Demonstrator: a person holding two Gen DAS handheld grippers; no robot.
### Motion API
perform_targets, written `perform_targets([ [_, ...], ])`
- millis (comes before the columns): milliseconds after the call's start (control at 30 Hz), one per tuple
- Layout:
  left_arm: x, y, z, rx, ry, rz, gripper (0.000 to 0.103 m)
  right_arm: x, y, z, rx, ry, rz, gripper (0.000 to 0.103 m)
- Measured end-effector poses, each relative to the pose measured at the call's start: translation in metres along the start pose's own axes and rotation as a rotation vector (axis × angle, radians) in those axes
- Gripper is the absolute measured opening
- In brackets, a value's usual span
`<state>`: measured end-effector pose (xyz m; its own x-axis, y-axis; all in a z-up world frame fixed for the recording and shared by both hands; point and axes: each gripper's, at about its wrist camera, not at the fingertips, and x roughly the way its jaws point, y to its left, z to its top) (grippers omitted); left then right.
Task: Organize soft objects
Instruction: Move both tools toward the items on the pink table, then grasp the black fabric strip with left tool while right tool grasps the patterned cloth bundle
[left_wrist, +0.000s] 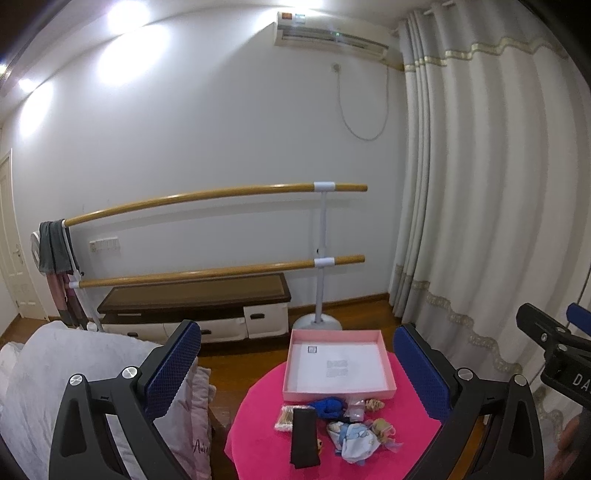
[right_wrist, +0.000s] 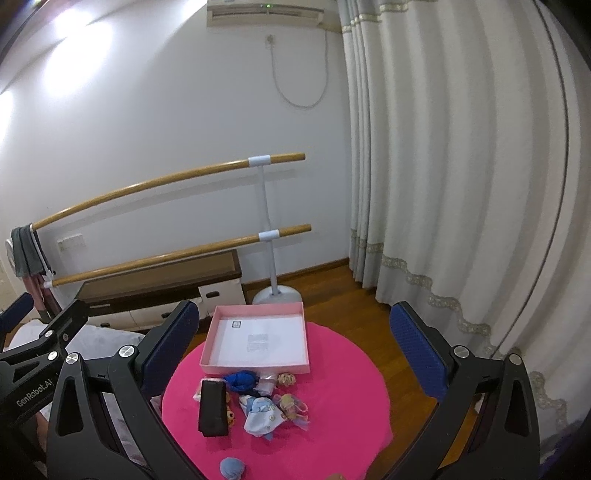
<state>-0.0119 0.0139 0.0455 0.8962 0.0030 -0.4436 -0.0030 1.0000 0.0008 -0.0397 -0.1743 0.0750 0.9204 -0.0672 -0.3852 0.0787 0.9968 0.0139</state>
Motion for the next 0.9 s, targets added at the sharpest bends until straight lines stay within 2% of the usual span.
perform_targets([
  [233, 0.022, -0.005, 0.000, 0.000, 0.049, 0.010, 0.103, 0.018, -0.003, -0.006, -0.006, 0.045, 0.003, 0.103],
  [533, 0.054, -0.006, -0.011, 0.004, 0.121, 0.028, 0.103, 0.056, -0.003, -0.018, -0.018, 0.125, 0.007, 0.103],
  [700, 0.076, -0.007, -0.007, 0.005, 0.173, 0.033, 0.103, 0.079, -0.001, -0.029, -0.035, 0.178, 0.009, 0.103],
  [900, 0.107, -0.010, -0.030, 0.016, 0.254, 0.032, 0.103, 0.110, -0.001, -0.054, -0.056, 0.260, 0.005, 0.103],
])
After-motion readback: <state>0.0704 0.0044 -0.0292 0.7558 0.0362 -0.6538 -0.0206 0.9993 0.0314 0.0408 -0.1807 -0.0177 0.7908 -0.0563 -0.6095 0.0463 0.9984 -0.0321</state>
